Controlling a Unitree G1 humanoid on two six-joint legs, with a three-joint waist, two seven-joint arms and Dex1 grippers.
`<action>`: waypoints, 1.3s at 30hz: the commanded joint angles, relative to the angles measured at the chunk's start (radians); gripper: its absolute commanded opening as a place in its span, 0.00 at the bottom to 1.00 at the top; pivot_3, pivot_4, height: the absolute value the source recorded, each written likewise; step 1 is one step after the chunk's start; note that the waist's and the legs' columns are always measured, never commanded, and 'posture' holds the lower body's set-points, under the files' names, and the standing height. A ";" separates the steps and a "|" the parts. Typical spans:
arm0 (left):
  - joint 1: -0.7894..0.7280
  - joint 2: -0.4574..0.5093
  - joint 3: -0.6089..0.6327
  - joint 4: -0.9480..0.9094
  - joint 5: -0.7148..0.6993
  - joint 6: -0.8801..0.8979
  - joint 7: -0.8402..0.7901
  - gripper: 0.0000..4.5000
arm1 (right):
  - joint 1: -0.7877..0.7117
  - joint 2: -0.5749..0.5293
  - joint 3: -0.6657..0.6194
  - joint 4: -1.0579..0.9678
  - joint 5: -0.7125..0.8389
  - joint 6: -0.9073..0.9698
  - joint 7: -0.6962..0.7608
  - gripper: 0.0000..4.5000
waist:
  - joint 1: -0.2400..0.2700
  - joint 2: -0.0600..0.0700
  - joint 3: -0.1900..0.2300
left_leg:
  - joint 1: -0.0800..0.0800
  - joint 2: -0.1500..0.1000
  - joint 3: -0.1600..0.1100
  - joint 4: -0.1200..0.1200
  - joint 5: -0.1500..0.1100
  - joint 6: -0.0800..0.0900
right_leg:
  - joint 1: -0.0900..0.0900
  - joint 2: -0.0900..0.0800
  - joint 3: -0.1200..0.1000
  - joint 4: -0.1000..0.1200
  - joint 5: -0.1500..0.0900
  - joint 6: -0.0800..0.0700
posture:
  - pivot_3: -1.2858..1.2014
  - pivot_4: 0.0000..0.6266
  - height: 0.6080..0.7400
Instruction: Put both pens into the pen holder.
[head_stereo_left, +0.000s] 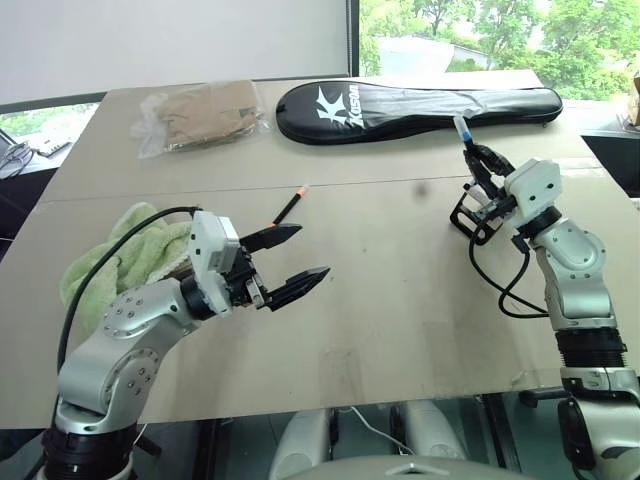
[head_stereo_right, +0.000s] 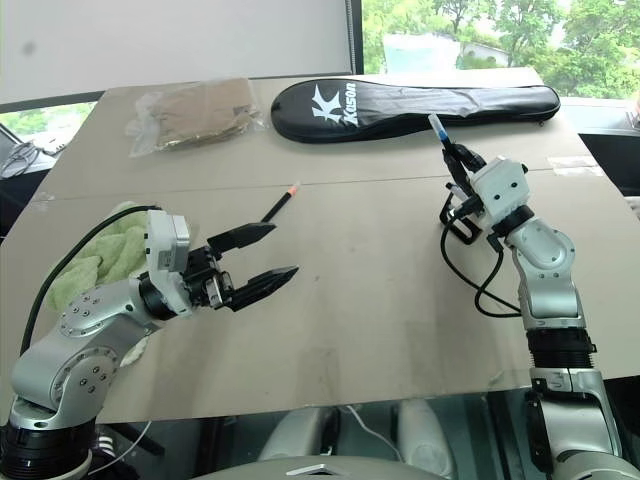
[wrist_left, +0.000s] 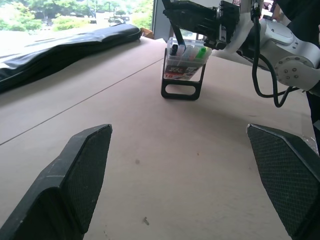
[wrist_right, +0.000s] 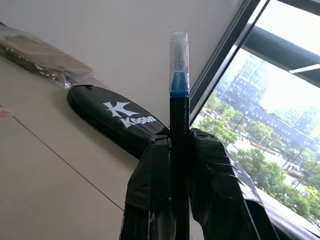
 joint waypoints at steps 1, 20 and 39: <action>-0.050 0.007 0.028 0.034 0.011 -0.001 0.034 1.00 | 0.014 -0.030 -0.045 -0.003 0.033 -0.049 0.009 0.40 | 0.003 0.000 0.000 | 0.000 0.000 0.000 0.000 0.000 0.000 | 0.000 0.000 0.000 0.000 0.000 0.000 | 0.52 0.24 1.00; -0.693 0.024 -0.342 0.662 0.357 0.623 0.394 1.00 | 0.160 -0.216 -0.021 -0.832 0.503 0.880 -0.018 0.99 | 0.003 -0.002 0.000 | -0.002 -0.001 -0.004 0.002 0.000 0.000 | 0.000 0.005 -0.005 0.001 0.000 0.000 | 0.52 0.24 1.00; -0.573 0.017 -0.211 0.484 0.303 0.215 -0.068 0.01 | 0.303 -0.106 0.059 -0.892 0.758 1.133 -0.084 1.00 | 0.004 -0.003 0.000 | -0.010 -0.002 -0.012 0.009 0.000 0.000 | -0.002 -0.002 -0.011 -0.001 0.000 0.000 | 0.52 0.24 1.00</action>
